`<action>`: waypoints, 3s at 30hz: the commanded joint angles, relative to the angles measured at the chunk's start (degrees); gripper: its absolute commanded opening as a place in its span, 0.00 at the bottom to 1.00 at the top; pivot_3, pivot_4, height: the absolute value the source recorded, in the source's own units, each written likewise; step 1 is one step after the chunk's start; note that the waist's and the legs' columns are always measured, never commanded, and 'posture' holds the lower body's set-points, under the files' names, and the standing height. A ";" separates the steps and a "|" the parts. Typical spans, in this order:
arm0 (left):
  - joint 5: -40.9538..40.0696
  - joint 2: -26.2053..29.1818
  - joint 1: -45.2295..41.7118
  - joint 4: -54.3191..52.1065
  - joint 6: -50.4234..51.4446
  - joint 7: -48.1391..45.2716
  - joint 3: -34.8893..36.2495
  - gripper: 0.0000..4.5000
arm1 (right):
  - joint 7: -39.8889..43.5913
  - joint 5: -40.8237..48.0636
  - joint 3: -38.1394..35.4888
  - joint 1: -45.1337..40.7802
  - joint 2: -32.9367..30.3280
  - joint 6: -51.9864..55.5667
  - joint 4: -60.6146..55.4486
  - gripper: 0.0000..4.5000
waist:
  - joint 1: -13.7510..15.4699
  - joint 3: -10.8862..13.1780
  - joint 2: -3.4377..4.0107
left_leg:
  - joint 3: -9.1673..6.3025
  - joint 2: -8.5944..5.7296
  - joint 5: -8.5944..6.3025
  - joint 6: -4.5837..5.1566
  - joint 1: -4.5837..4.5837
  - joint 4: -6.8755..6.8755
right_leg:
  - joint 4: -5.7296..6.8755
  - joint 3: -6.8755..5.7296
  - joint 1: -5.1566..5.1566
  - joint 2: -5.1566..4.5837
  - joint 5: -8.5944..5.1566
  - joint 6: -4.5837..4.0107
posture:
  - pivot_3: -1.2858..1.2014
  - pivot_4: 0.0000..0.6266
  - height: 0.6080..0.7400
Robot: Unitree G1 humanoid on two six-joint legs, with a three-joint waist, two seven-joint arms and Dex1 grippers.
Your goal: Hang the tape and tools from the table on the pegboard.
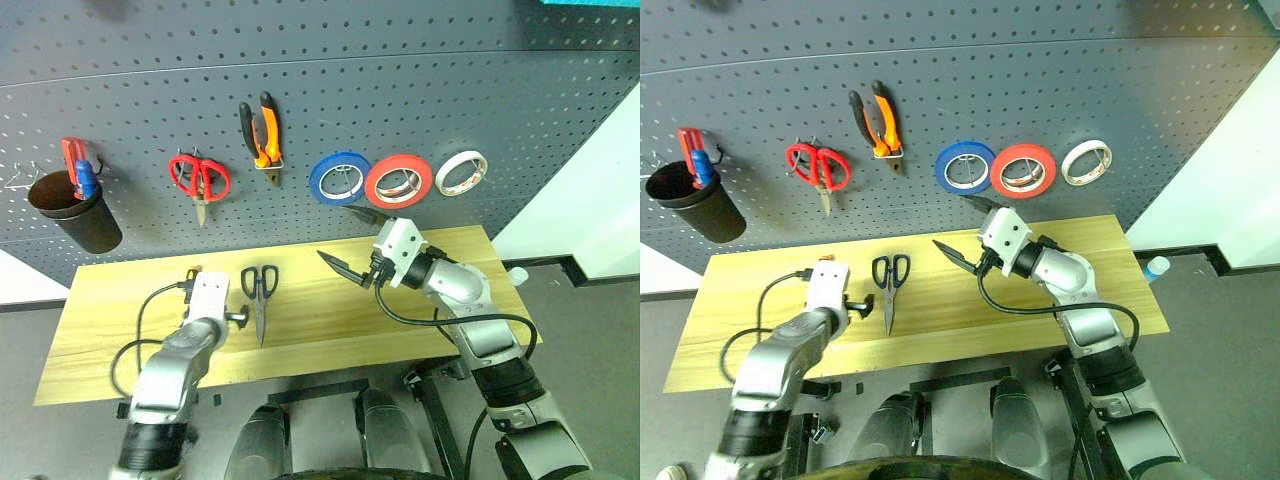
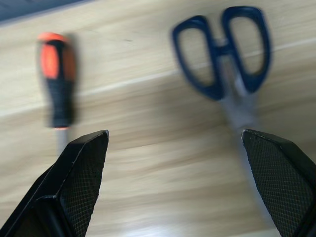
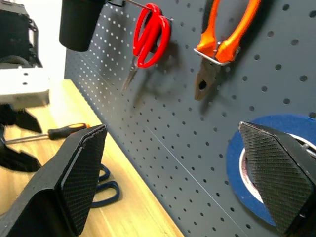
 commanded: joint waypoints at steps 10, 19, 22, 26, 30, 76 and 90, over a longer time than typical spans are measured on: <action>3.48 -9.38 -13.82 14.89 10.72 8.83 5.93 1.00 | 9.08 6.80 -1.04 2.10 -6.58 8.75 -6.05 0.99 | 0.01 -0.05 0.00 | 0.01 0.00 0.02 -0.04 -0.04 -0.01 | -0.08 0.00 0.00 0.00 0.01 0.02 | 0.50 0.18 0.98; 3.58 -11.28 -17.23 21.01 7.87 8.82 7.81 1.00 | 21.77 19.34 -2.34 7.15 -17.19 30.73 -10.06 0.99 | -0.05 -0.07 0.01 | 0.02 -0.02 0.02 -0.04 -0.10 0.08 | -0.34 -0.01 0.13 -0.01 0.12 0.17 | 0.49 0.18 0.98; 3.61 -11.36 -17.79 22.21 7.42 8.71 8.13 1.00 | 23.02 20.62 -2.99 6.96 -18.34 33.13 -9.83 0.99 | -0.02 -0.08 0.01 | 0.03 -0.02 0.02 -0.03 -0.07 0.12 | -0.36 -0.01 0.18 0.00 0.14 0.18 | 0.49 0.18 0.98; 3.43 -11.22 -18.54 24.21 6.74 8.81 9.42 1.00 | 23.79 21.18 -3.33 6.80 -18.80 34.32 -9.86 0.99 | 0.01 -0.08 0.01 | 0.04 -0.02 0.02 -0.04 -0.11 0.13 | -0.47 -0.01 0.21 -0.01 0.19 0.25 | 0.49 0.18 0.98; 2.64 -11.11 -19.39 25.88 5.52 8.22 11.21 1.00 | 23.72 20.67 -3.36 6.75 -18.75 34.06 -9.46 0.99 | 0.06 -0.08 0.01 | 0.04 -0.02 0.02 -0.04 -0.15 0.15 | -0.62 -0.01 0.26 -0.01 0.24 0.31 | 0.49 0.18 0.98; -1.49 -10.72 -26.68 36.39 4.76 10.24 18.31 0.04 | 23.03 14.87 -3.61 7.38 -16.75 20.74 -5.96 1.00 | -0.04 -0.35 0.22 | 0.05 -0.06 0.00 -0.03 0.02 0.82 | -0.81 -0.02 0.87 -0.01 0.57 0.57 | 0.49 0.17 0.98; -3.16 -10.50 -21.85 22.34 9.74 6.71 16.42 0.04 | 23.45 13.37 -3.32 7.35 -15.94 17.68 -4.60 1.00 | -0.05 -0.35 0.22 | 0.05 -0.06 0.00 -0.03 -0.02 0.81 | -0.84 -0.01 0.85 0.00 0.58 0.57 | 0.49 0.17 0.98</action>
